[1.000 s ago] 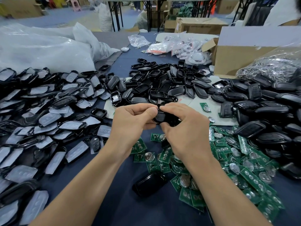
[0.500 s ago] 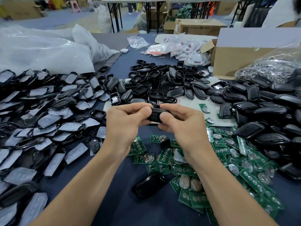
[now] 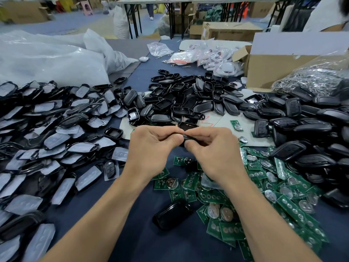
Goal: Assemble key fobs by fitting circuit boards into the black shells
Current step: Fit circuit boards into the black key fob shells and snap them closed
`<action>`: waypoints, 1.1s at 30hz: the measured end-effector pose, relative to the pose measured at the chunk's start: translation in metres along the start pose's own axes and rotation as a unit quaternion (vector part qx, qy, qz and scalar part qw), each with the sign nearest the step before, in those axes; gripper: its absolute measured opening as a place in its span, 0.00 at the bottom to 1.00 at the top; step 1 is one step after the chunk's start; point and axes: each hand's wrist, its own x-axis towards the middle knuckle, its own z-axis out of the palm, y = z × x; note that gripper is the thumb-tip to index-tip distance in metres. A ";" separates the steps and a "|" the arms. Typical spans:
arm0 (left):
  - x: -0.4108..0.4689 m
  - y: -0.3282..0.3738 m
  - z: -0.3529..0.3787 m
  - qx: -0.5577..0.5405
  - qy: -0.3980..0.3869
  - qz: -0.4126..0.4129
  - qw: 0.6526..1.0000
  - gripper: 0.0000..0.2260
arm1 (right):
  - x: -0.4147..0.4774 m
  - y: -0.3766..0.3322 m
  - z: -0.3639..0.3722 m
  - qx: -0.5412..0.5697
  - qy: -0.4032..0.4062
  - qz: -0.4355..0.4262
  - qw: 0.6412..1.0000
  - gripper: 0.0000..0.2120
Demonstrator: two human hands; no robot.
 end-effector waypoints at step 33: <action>0.002 0.001 0.004 -0.162 0.000 -0.170 0.972 0.25 | 0.004 -0.006 0.001 0.343 -0.040 0.257 0.903 0.02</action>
